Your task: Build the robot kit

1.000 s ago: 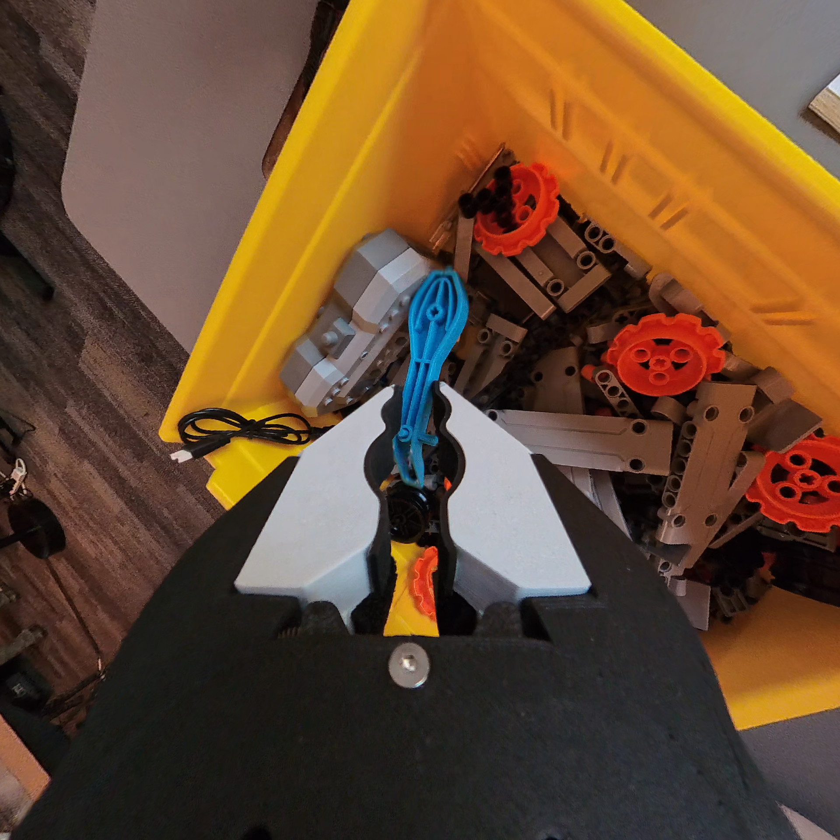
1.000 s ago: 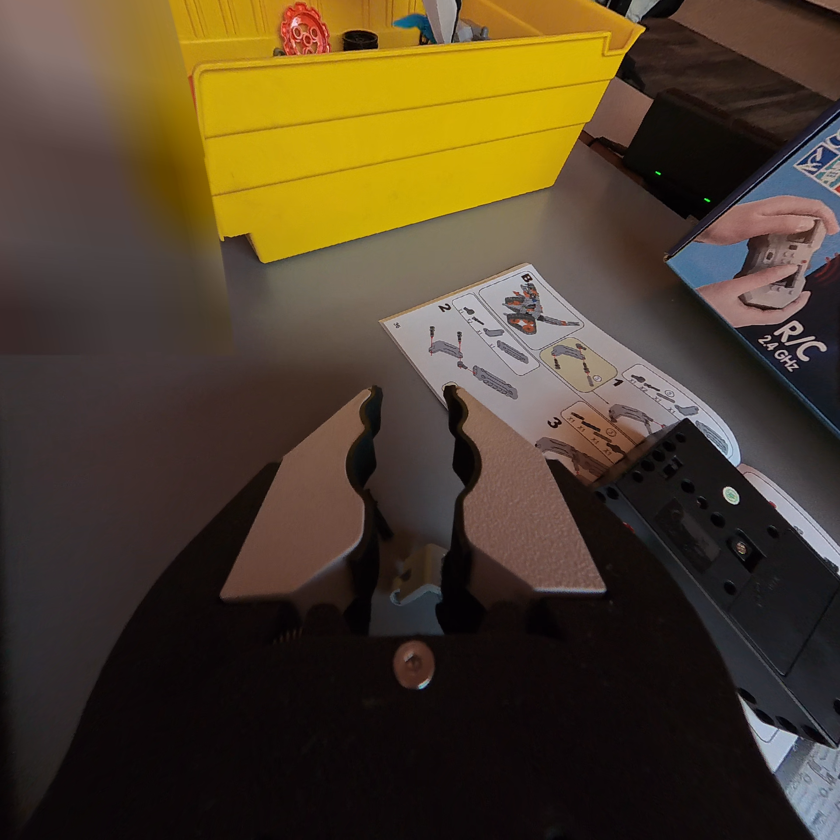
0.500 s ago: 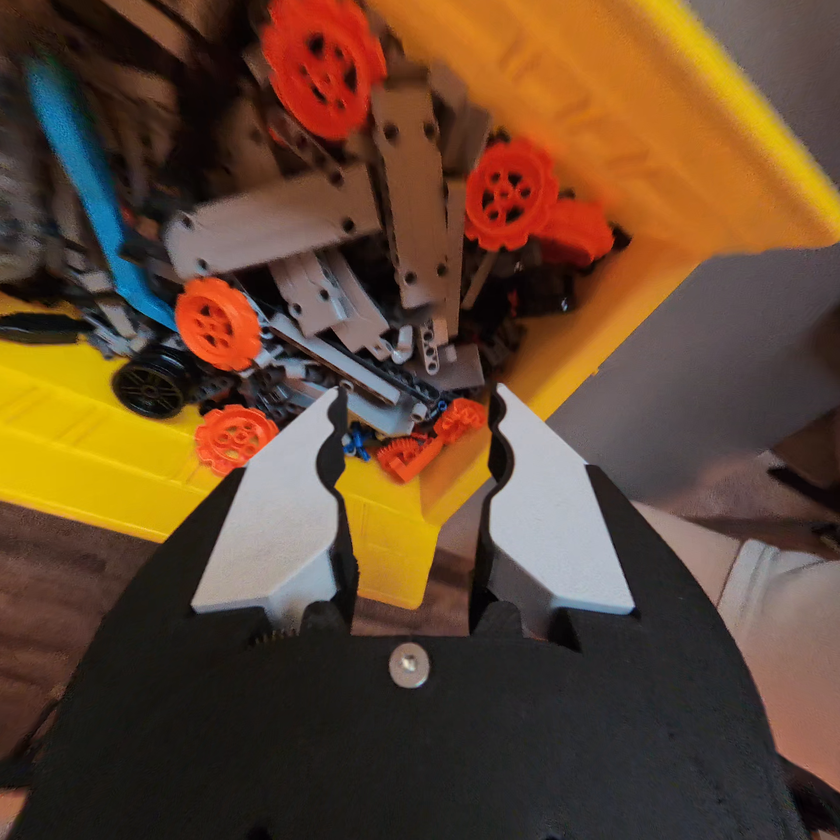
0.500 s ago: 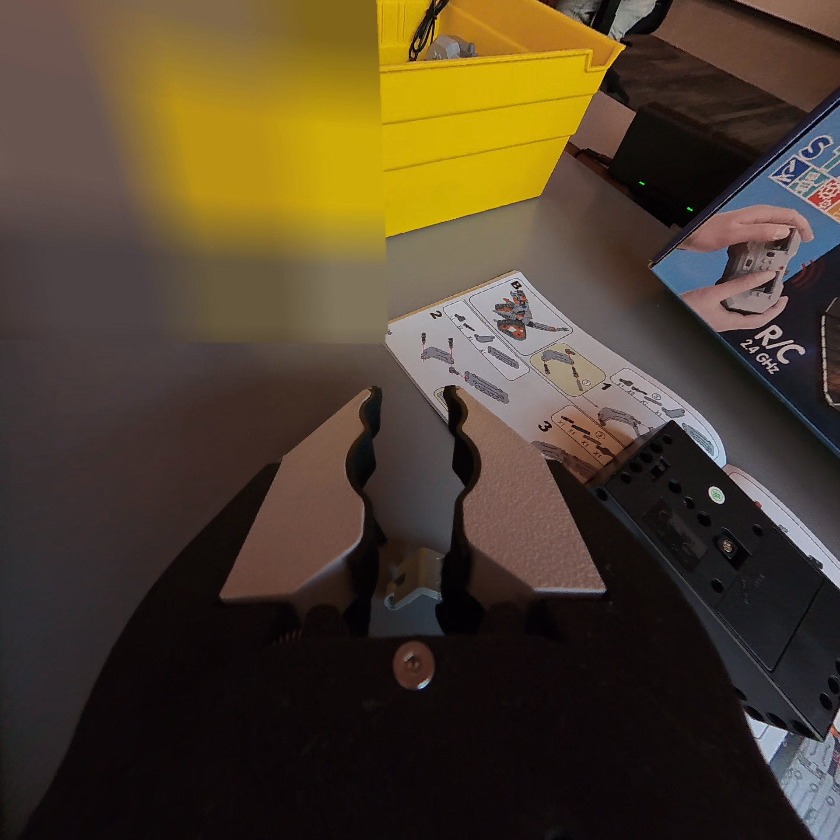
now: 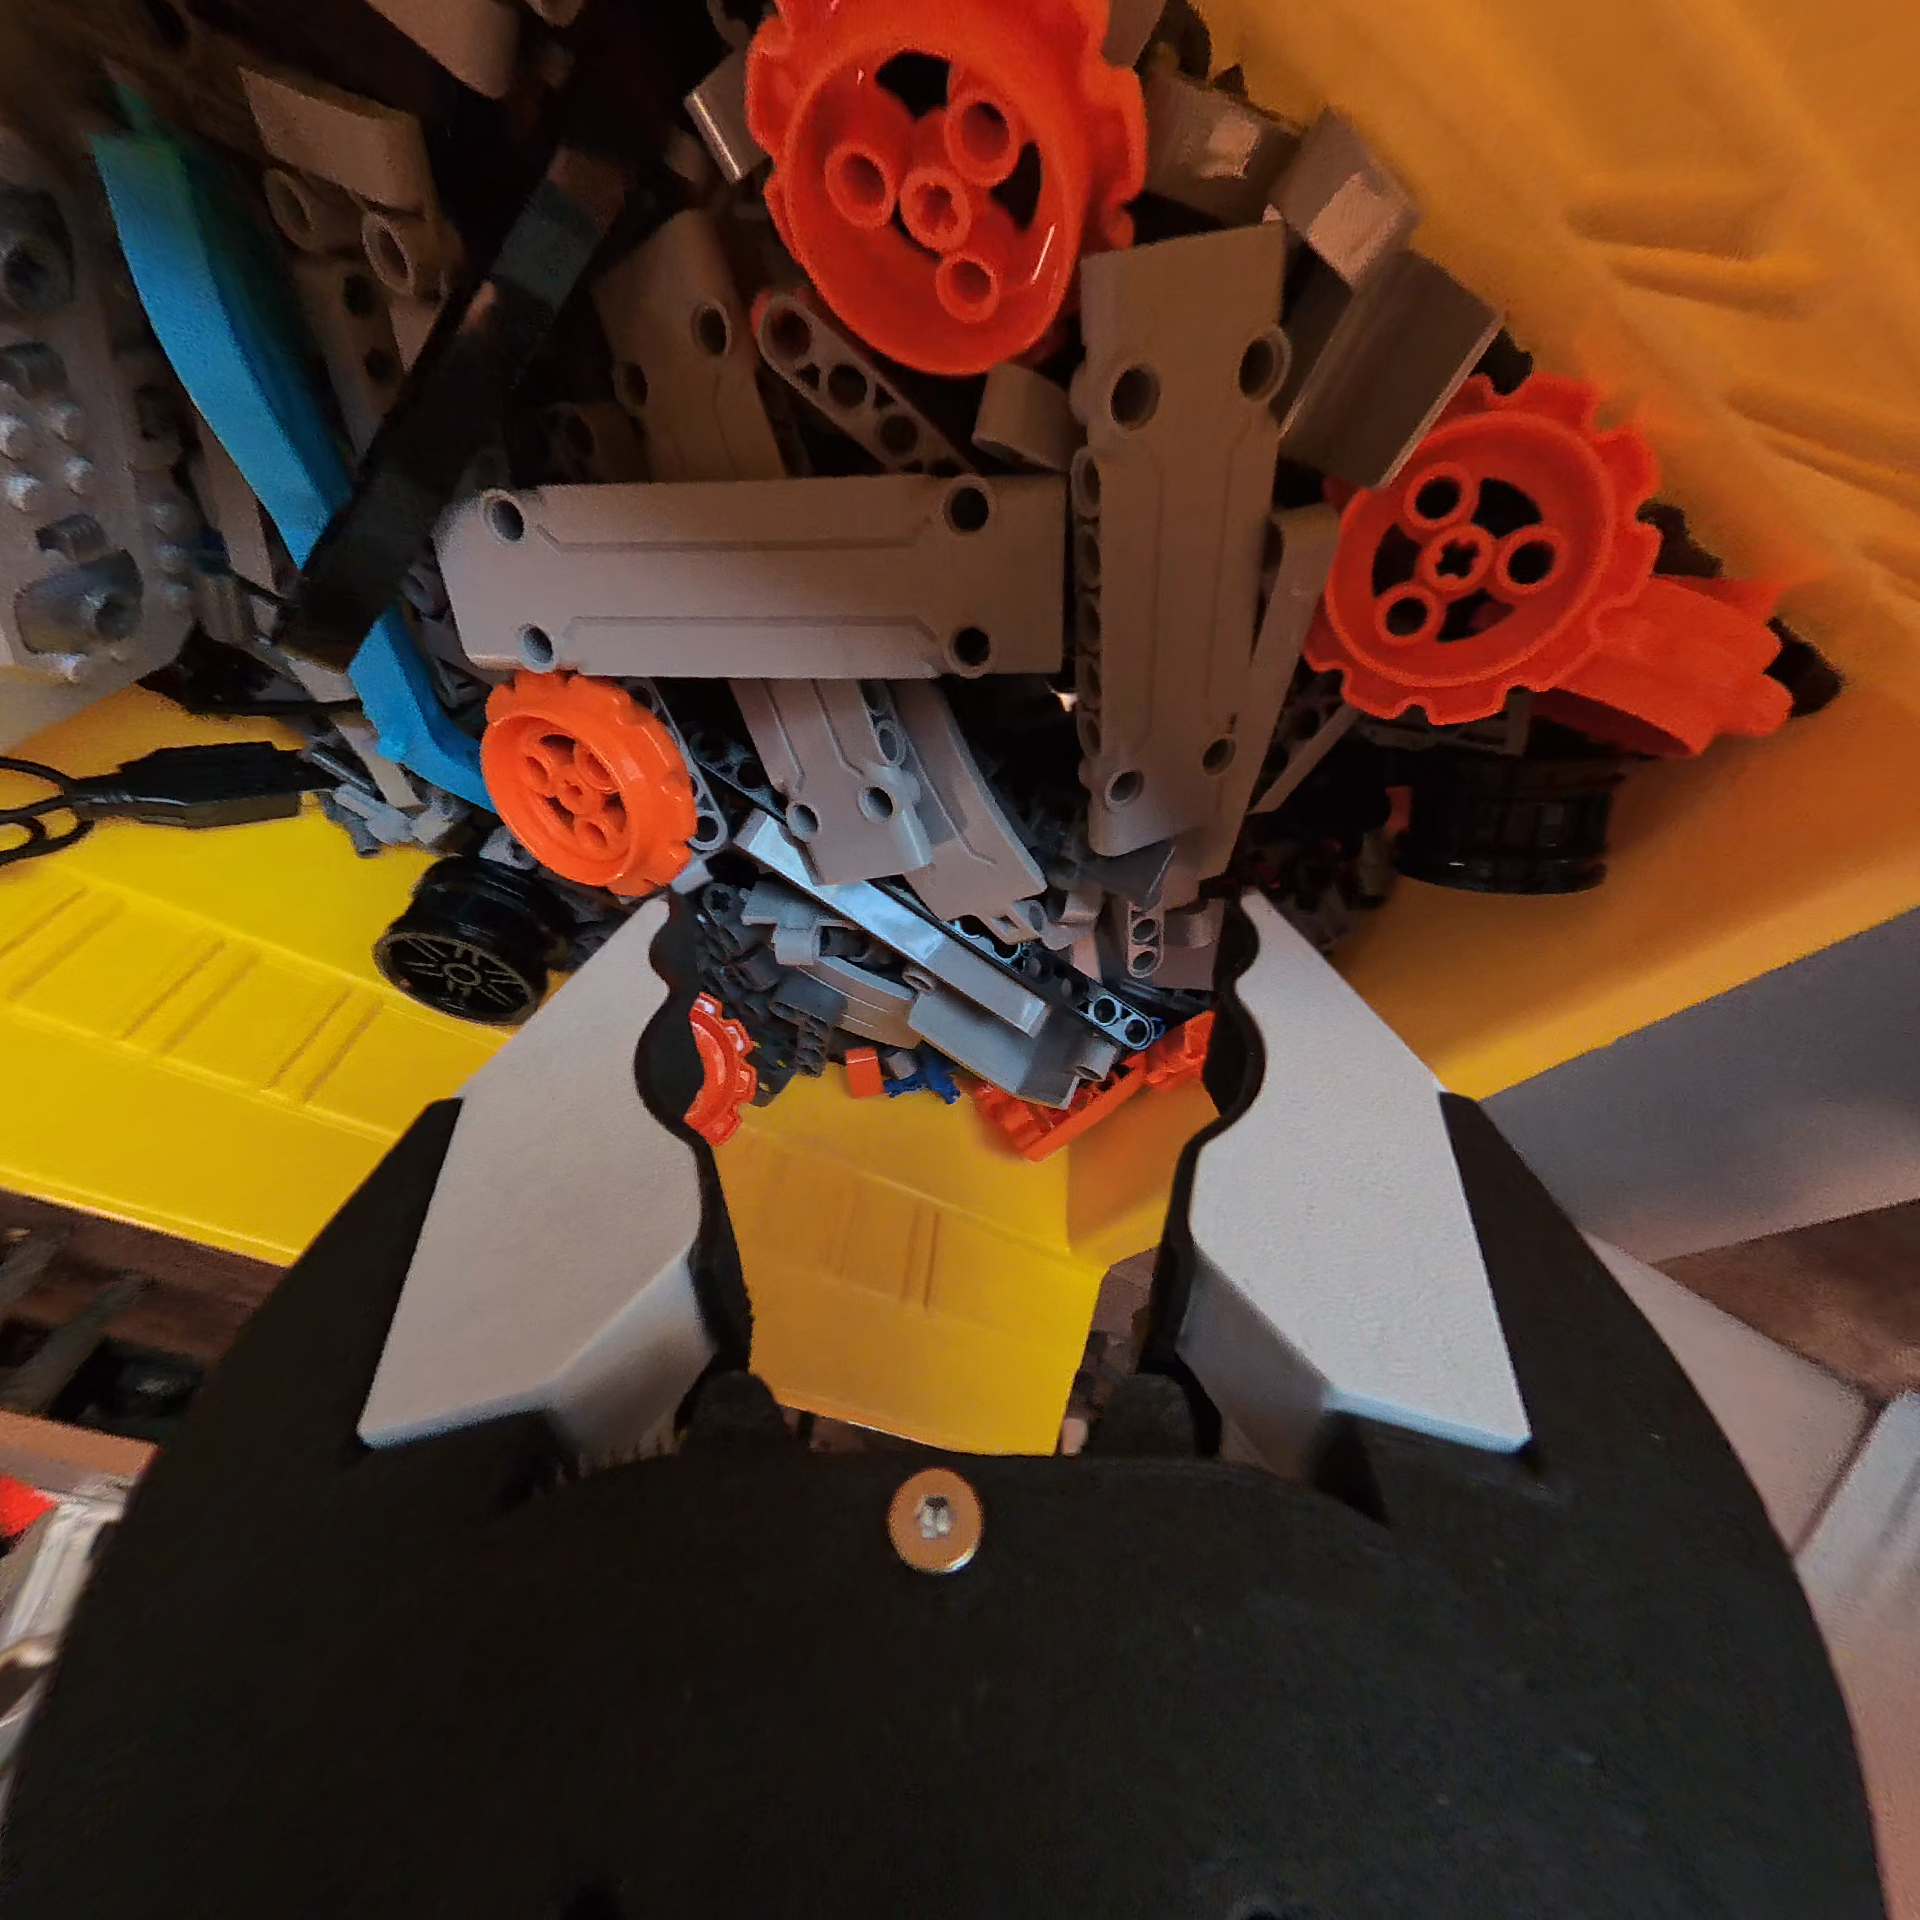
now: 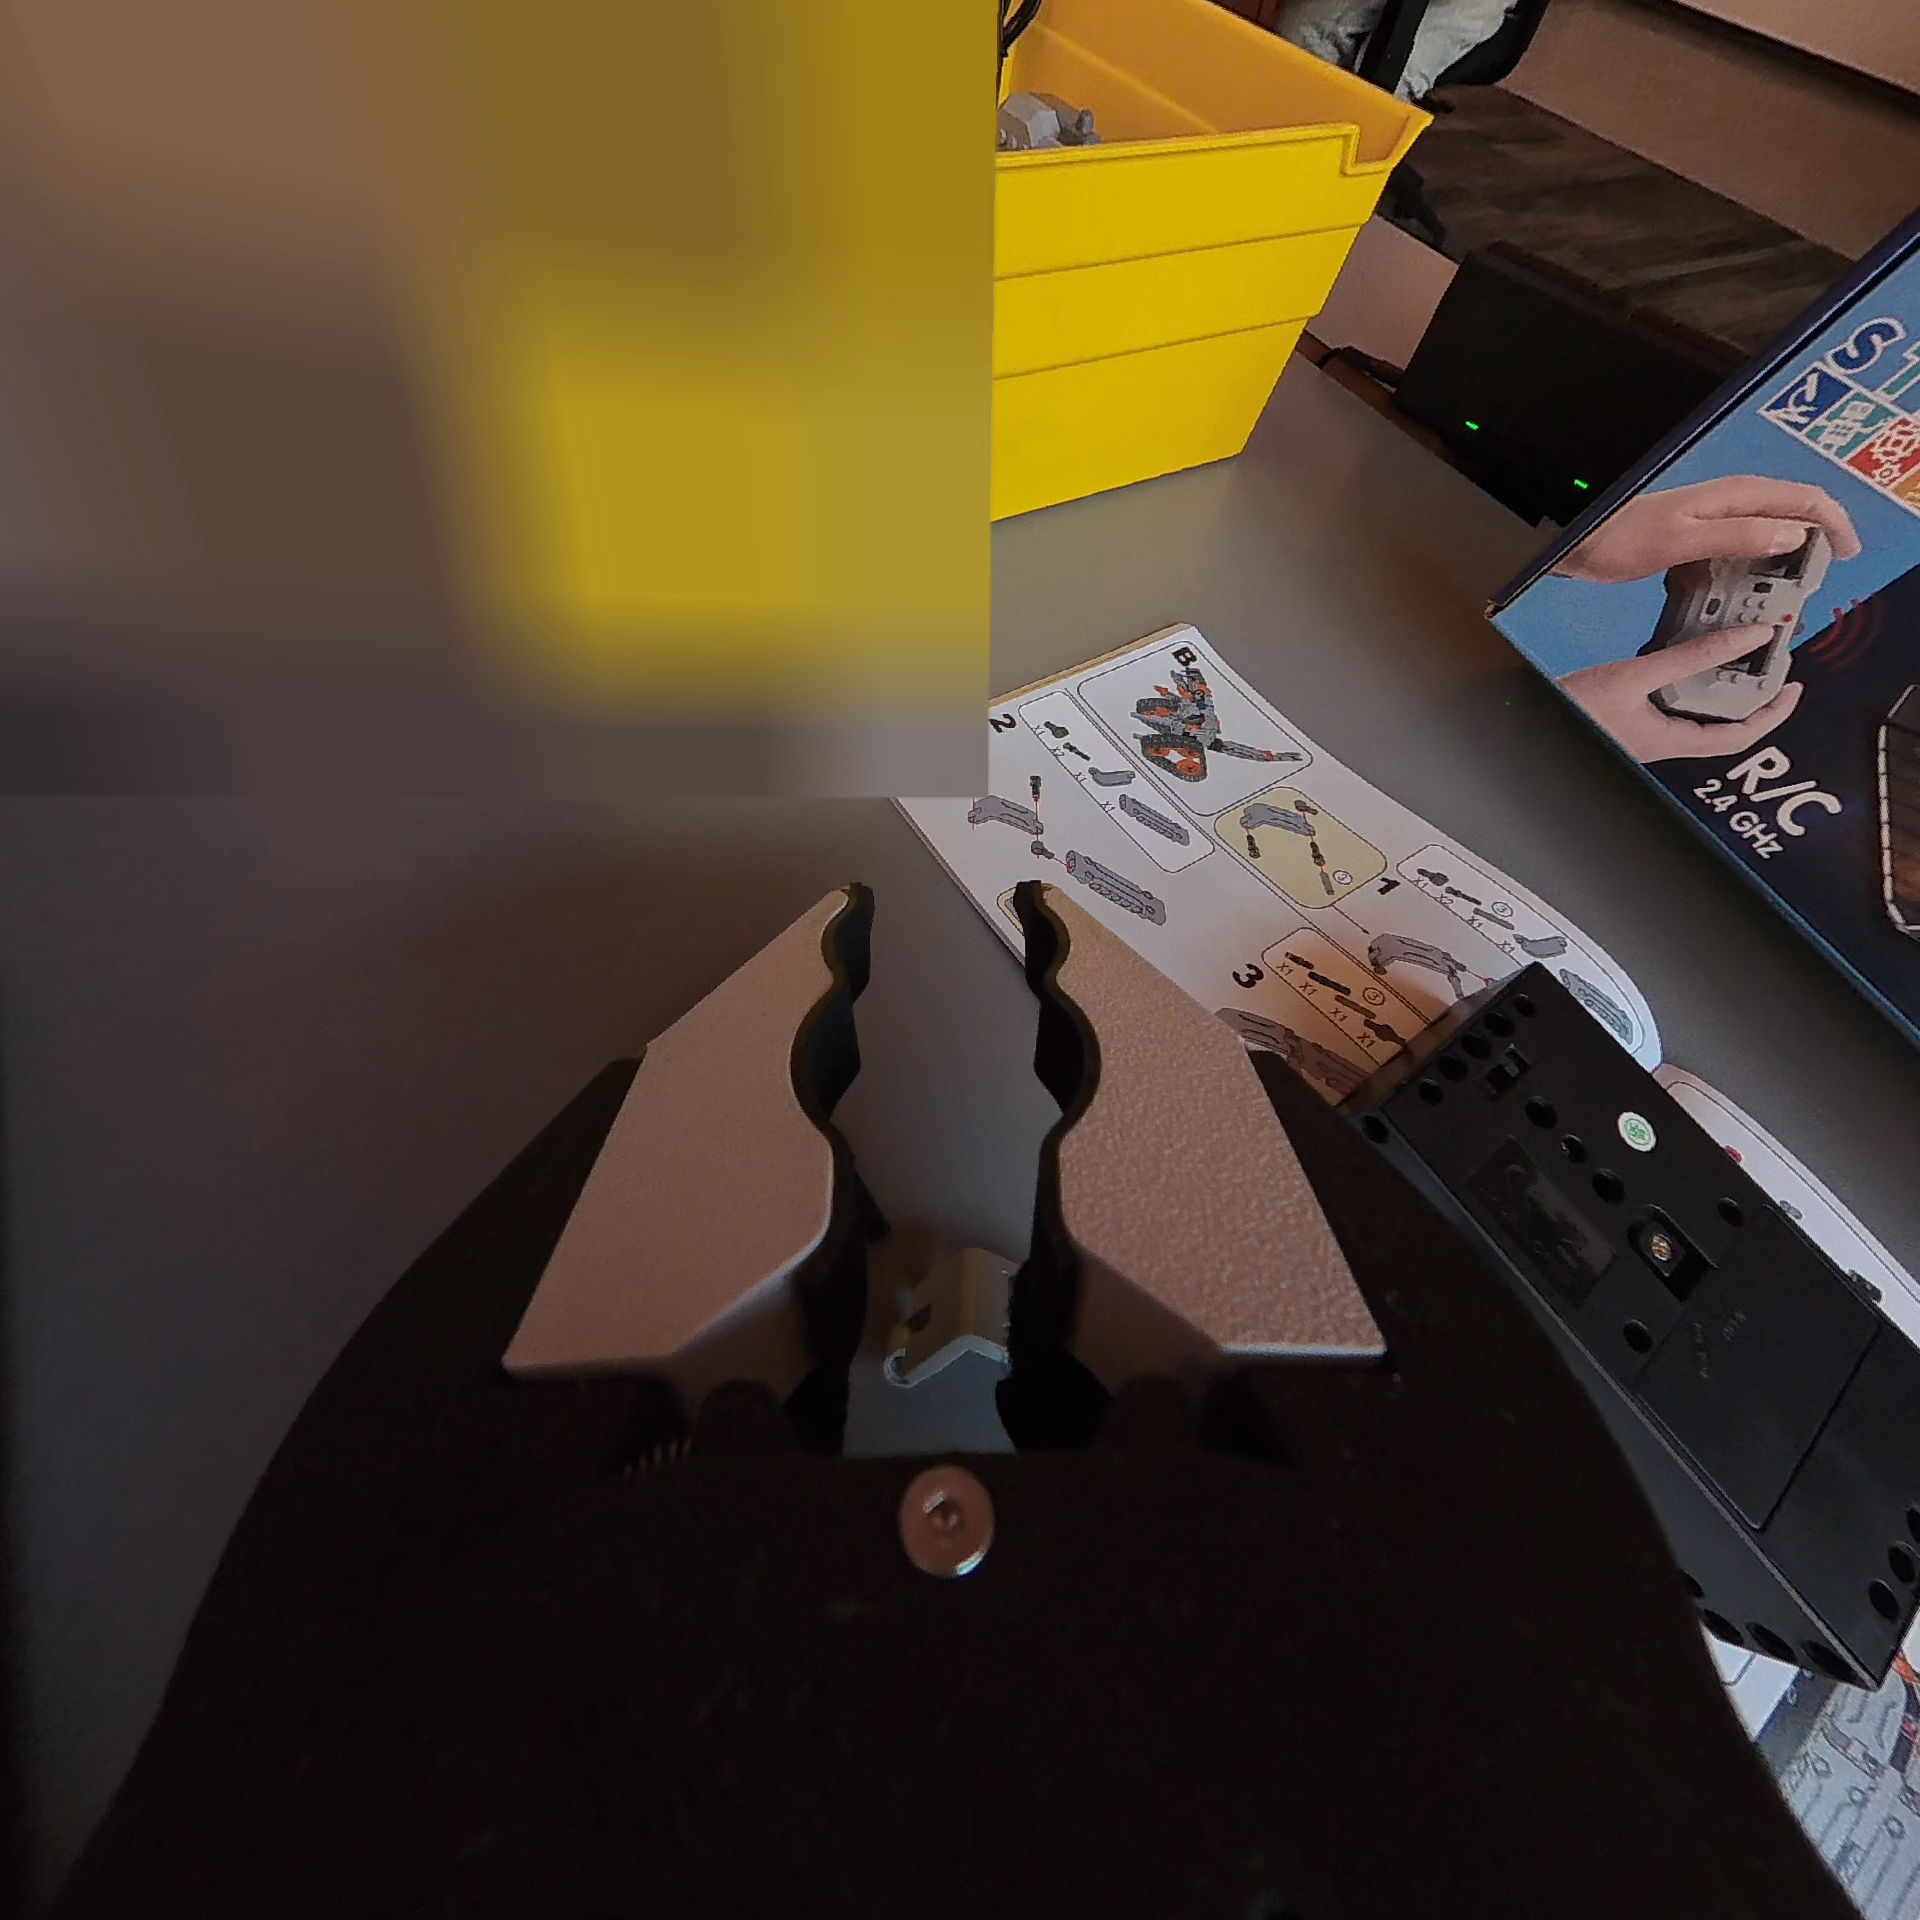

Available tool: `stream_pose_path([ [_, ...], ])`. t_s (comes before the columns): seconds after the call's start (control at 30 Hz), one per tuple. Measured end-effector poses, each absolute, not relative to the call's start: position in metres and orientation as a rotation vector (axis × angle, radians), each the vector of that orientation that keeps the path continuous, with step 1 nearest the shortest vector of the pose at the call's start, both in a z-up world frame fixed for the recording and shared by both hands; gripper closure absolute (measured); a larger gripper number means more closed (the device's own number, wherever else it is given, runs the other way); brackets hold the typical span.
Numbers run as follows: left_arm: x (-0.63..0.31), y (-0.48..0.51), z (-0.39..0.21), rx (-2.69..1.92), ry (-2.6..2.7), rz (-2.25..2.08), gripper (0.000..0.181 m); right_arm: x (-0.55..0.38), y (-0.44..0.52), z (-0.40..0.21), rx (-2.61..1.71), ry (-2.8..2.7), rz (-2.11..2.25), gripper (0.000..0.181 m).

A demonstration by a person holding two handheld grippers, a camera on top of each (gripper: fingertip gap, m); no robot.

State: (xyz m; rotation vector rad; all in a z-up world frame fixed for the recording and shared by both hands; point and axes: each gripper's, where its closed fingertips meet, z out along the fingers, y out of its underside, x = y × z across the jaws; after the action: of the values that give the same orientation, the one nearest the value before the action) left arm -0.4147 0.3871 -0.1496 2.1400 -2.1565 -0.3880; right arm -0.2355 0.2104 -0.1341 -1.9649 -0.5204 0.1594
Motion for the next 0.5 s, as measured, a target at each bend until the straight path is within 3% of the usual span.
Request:
stream_pose_path([
  [0.17,-0.404,0.385,-0.143,2.085,-2.298,-0.327,0.1,-0.236,0.21,-0.134,-1.965,-0.522,0.158,0.153],
  [0.3,-0.38,0.372,-0.136,1.955,-2.539,-0.161,0.133,-0.235,0.21,-0.134,-1.965,-0.521,0.16,0.153],
  [0.5,-0.382,0.367,-0.153,1.893,-2.469,-0.262,0.123,-0.236,0.21,-0.134,-1.966,-0.523,0.162,0.153],
])
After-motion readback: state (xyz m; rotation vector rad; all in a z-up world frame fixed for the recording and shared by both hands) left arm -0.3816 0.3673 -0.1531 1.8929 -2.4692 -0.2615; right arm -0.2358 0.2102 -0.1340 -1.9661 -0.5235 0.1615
